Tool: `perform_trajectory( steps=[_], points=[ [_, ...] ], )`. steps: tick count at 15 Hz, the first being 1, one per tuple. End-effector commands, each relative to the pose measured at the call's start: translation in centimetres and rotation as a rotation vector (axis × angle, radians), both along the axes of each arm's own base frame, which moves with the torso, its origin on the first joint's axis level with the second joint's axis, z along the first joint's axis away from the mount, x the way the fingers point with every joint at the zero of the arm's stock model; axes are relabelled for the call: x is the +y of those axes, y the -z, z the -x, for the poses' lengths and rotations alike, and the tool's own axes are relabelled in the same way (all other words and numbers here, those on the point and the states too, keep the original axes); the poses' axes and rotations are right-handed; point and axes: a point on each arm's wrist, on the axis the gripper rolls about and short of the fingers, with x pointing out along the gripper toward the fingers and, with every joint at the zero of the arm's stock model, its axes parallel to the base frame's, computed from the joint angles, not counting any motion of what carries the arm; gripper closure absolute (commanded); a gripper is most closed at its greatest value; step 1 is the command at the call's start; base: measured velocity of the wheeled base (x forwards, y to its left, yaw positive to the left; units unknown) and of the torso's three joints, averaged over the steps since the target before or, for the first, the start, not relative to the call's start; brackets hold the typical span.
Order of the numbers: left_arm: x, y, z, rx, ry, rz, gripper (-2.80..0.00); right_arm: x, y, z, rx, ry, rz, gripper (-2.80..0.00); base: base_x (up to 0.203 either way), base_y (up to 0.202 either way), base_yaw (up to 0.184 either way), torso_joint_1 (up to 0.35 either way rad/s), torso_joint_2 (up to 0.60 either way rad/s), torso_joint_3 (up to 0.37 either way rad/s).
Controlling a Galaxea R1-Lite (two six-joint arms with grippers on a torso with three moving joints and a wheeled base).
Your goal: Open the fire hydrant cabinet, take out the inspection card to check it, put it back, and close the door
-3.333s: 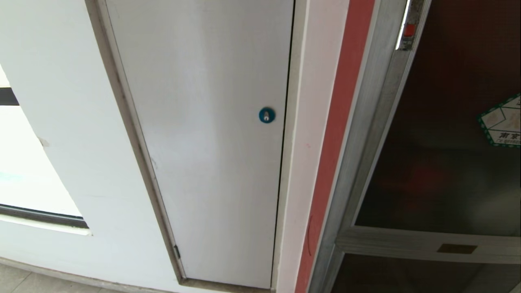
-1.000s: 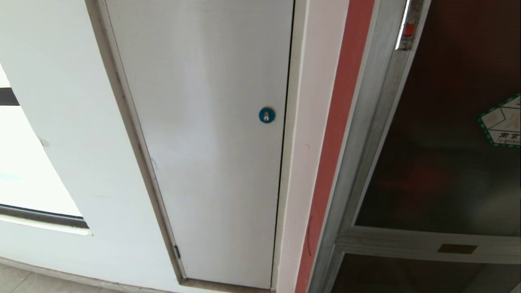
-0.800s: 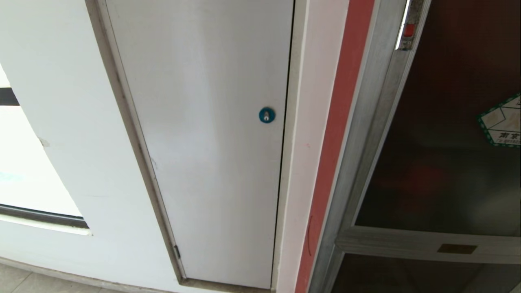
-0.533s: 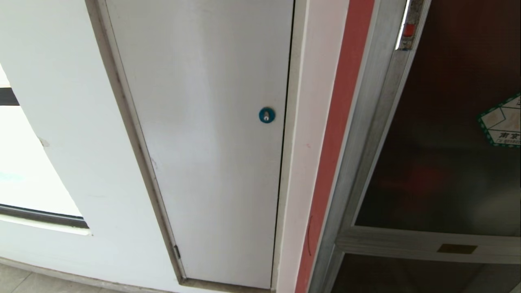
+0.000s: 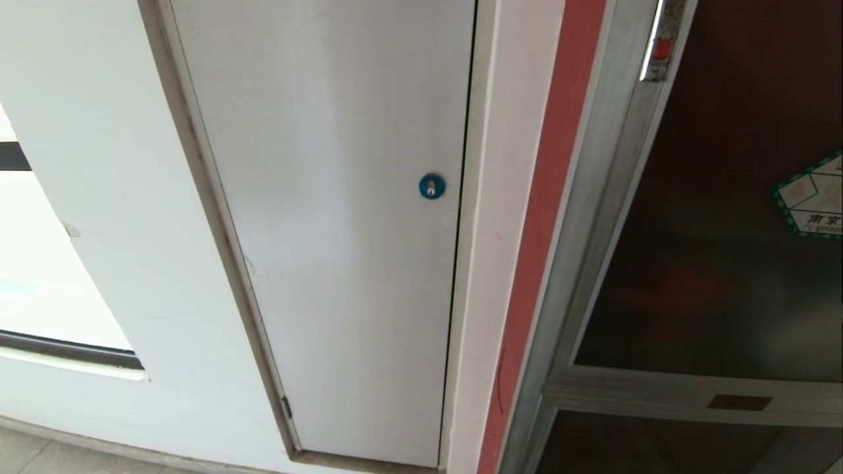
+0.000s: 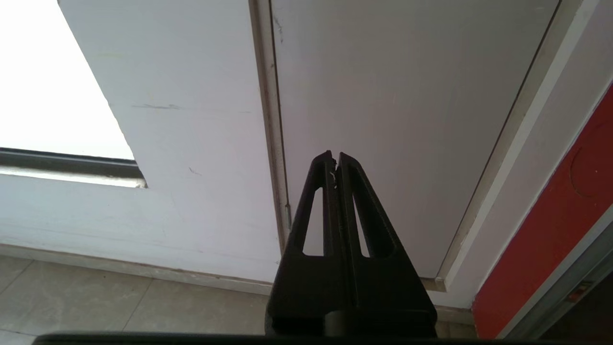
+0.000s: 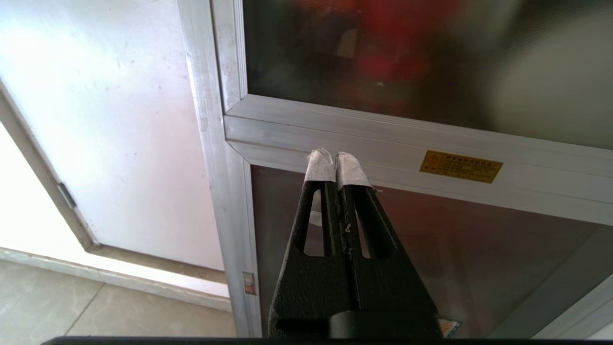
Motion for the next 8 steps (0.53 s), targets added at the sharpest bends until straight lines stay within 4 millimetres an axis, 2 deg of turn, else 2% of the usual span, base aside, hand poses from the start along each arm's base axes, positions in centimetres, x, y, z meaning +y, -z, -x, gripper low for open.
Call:
perform_trajectory(
  steps=[1, 8],
  points=[
    [0.0, 0.17, -0.04, 0.005, -0.001, 0.0, 0.0, 0.0, 0.0, 0.01, -0.002, 0.0, 0.0, 0.0, 0.0, 0.0, 0.0, 0.0, 0.0, 0.0],
    [0.0, 0.17, -0.04, 0.005, -0.001, 0.0, 0.0, 0.0, 0.0, 0.01, -0.002, 0.0, 0.002, 0.0, 0.0, 0.0, 0.0, 0.0, 0.0, 0.0]
  ],
)
